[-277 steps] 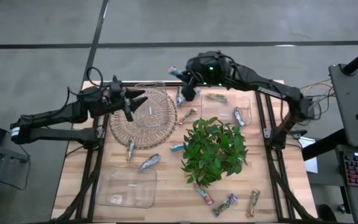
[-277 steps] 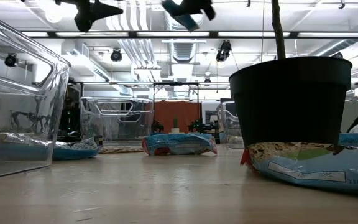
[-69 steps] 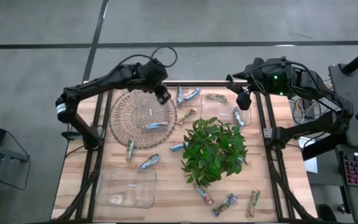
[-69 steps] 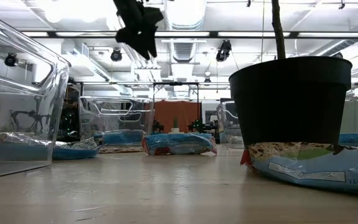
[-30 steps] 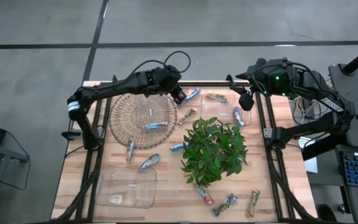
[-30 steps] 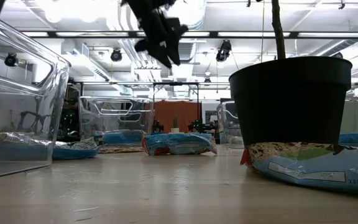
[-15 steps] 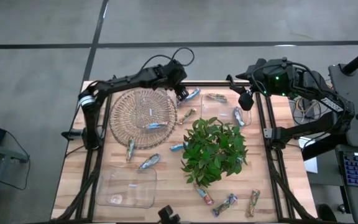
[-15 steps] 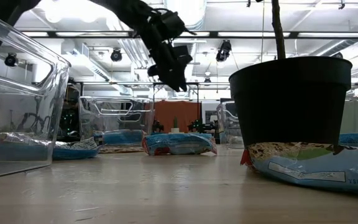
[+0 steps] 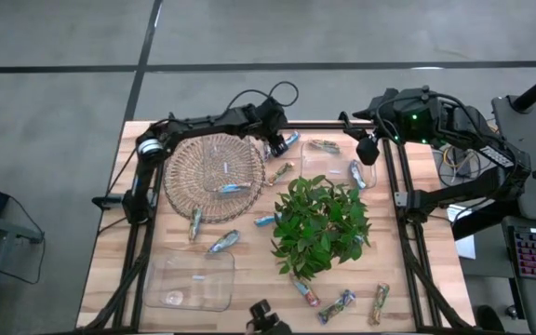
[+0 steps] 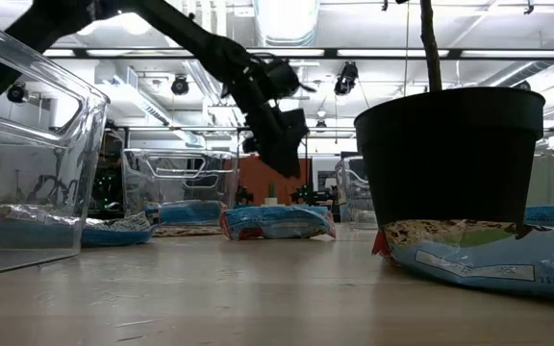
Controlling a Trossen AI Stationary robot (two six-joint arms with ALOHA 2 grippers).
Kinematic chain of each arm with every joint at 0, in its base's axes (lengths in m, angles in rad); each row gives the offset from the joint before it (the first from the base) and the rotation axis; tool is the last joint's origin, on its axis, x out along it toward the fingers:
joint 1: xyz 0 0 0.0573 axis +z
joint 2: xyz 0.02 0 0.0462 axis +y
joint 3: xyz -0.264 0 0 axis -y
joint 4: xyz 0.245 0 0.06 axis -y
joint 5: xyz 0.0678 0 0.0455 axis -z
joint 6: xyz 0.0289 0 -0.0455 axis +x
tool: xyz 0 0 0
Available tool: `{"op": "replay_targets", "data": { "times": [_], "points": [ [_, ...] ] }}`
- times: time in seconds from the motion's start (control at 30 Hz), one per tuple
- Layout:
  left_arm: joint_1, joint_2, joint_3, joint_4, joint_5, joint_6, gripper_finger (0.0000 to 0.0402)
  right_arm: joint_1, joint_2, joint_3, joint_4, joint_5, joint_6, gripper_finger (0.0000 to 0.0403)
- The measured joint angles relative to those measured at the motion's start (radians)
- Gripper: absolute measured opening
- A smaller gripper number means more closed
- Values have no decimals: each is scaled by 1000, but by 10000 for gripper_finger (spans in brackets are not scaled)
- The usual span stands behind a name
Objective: Pick and place Granola Bars by type
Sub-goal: Put the top red granola bar into the top right transparent bin
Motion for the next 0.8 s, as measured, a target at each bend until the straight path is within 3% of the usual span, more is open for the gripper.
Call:
{"op": "replay_targets", "data": {
  "times": [0.8],
  "points": [
    [-8, 120, -2, 60, 124, 7, 167, -1, 2, -2, 0, 0, 25, 233]
  ]
}}
